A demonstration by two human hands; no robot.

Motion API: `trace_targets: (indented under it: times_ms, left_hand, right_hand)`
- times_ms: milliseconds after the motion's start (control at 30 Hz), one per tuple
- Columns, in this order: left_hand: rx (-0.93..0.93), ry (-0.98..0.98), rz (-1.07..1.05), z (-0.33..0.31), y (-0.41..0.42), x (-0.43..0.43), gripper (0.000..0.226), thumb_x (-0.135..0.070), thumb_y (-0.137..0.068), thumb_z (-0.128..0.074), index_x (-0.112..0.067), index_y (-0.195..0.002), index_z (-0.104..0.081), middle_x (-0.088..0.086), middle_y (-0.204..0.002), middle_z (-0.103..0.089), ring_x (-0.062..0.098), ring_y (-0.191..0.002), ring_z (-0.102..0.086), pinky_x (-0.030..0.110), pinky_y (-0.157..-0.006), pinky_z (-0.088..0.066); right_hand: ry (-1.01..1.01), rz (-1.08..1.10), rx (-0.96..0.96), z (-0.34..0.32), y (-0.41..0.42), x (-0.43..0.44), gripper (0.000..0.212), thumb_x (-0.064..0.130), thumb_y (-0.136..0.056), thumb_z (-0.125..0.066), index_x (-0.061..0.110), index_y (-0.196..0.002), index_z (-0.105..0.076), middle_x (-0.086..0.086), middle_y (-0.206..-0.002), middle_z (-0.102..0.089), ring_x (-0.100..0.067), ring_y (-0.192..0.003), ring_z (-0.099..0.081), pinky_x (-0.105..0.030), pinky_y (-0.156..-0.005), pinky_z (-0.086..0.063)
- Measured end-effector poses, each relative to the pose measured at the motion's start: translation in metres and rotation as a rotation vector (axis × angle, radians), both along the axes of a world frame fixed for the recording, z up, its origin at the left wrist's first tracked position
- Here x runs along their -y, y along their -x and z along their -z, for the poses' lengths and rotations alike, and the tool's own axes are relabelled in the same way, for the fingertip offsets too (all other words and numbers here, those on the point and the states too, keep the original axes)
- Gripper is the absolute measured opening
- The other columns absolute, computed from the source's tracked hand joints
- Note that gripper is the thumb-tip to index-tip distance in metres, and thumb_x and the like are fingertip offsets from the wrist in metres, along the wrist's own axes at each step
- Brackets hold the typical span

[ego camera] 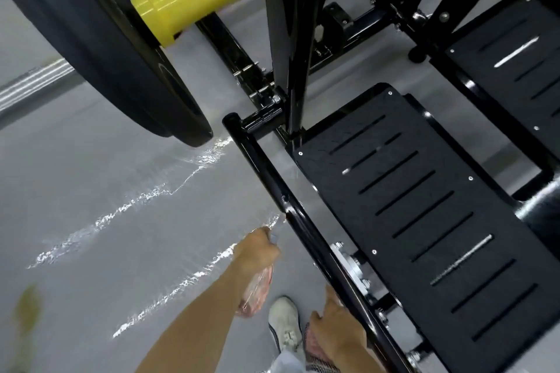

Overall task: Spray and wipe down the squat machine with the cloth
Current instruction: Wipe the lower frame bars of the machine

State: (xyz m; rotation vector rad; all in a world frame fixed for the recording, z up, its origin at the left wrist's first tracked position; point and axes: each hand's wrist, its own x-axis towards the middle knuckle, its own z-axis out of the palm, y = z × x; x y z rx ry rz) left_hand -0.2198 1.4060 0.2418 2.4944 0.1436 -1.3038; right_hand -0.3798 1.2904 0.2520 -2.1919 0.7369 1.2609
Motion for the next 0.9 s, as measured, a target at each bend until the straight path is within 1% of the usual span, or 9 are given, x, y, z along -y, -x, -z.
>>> trace_targets:
  times_ms: [67,133,200,333,433,500,567,733,900]
  left_hand:
    - [-0.061,0.037,-0.058,-0.001,0.025,0.004,0.021,-0.012,-0.075,-0.057,-0.028,-0.075,-0.044,-0.013,-0.077,-0.054,0.014,-0.084,-0.059,0.020,-0.072,-0.043]
    - [-0.088,0.060,0.002,-0.004,0.054,0.009,0.023,-0.012,-0.073,-0.059,-0.028,-0.088,-0.052,-0.012,-0.079,-0.056,0.011,-0.079,-0.058,0.016,-0.062,-0.040]
    - [-0.058,0.027,0.120,-0.004,0.083,0.016,0.025,-0.017,-0.073,-0.058,-0.028,-0.096,-0.055,-0.009,-0.088,-0.061,0.014,-0.086,-0.061,0.022,-0.068,-0.039]
    - [-0.038,0.002,0.255,-0.005,0.148,0.033,0.013,-0.022,-0.081,-0.051,-0.027,-0.093,-0.052,-0.002,-0.096,-0.063,0.021,-0.099,-0.062,0.026,-0.075,-0.043]
    - [-0.089,0.014,0.327,-0.004,0.197,0.048,0.021,-0.024,-0.083,-0.051,-0.028,-0.103,-0.053,-0.003,-0.104,-0.062,0.020,-0.105,-0.058,0.024,-0.075,-0.040]
    - [-0.124,0.031,0.344,-0.004,0.225,0.058,0.030,-0.022,-0.081,-0.053,-0.030,-0.111,-0.053,-0.005,-0.106,-0.061,0.019,-0.106,-0.058,0.023,-0.075,-0.038]
    - [-0.120,0.054,0.386,-0.005,0.255,0.072,0.030,-0.020,-0.083,-0.049,-0.026,-0.112,-0.054,-0.002,-0.109,-0.063,0.022,-0.106,-0.059,0.024,-0.075,-0.041]
    - [-0.148,0.062,0.478,-0.009,0.317,0.101,0.016,-0.018,-0.082,-0.047,-0.021,-0.097,-0.052,0.002,-0.100,-0.064,0.023,-0.099,-0.061,0.029,-0.070,-0.041]
    - [-0.198,0.024,0.518,-0.012,0.359,0.122,0.029,-0.019,-0.078,-0.052,-0.020,-0.107,-0.055,0.000,-0.105,-0.063,0.021,-0.099,-0.060,0.027,-0.070,-0.041]
  right_hand:
    - [-0.006,-0.004,-0.008,0.000,0.018,0.002,0.069,0.043,-0.099,-0.032,0.019,-0.153,0.004,-0.006,-0.125,-0.059,-0.019,-0.106,-0.062,-0.034,-0.088,-0.053]
    - [-0.012,-0.003,-0.016,-0.002,0.037,0.008,0.066,0.042,-0.099,-0.033,0.017,-0.153,-0.003,-0.007,-0.131,-0.056,-0.022,-0.112,-0.060,-0.036,-0.091,-0.052]
    - [-0.011,0.008,-0.032,-0.007,0.058,0.021,0.062,0.040,-0.099,-0.034,0.015,-0.152,-0.013,-0.009,-0.135,-0.053,-0.024,-0.119,-0.056,-0.036,-0.096,-0.049]
    - [0.020,0.050,-0.068,-0.024,0.109,0.056,0.048,0.036,-0.099,-0.035,0.016,-0.142,-0.031,-0.010,-0.127,-0.058,-0.027,-0.115,-0.057,-0.036,-0.091,-0.046]
    - [0.031,0.106,-0.125,-0.031,0.153,0.083,0.044,0.035,-0.099,-0.036,0.015,-0.138,-0.036,-0.010,-0.128,-0.057,-0.027,-0.117,-0.055,-0.035,-0.093,-0.044]
    - [0.024,0.142,-0.144,-0.038,0.179,0.096,0.039,0.034,-0.098,-0.037,0.015,-0.131,-0.045,-0.008,-0.124,-0.059,-0.027,-0.114,-0.057,-0.033,-0.091,-0.045]
    - [0.016,0.130,-0.154,-0.042,0.206,0.108,0.037,0.034,-0.098,-0.037,0.014,-0.126,-0.050,-0.008,-0.122,-0.058,-0.027,-0.113,-0.056,-0.033,-0.090,-0.045]
    - [0.023,0.059,-0.175,-0.046,0.253,0.135,0.040,0.034,-0.100,-0.033,0.019,-0.134,-0.047,-0.006,-0.133,-0.051,-0.024,-0.122,-0.050,-0.032,-0.098,-0.044]
    - [0.037,0.096,-0.187,-0.047,0.283,0.159,0.046,0.028,-0.101,-0.032,0.011,-0.144,-0.034,-0.009,-0.139,-0.048,-0.024,-0.125,-0.050,-0.031,-0.099,-0.041]
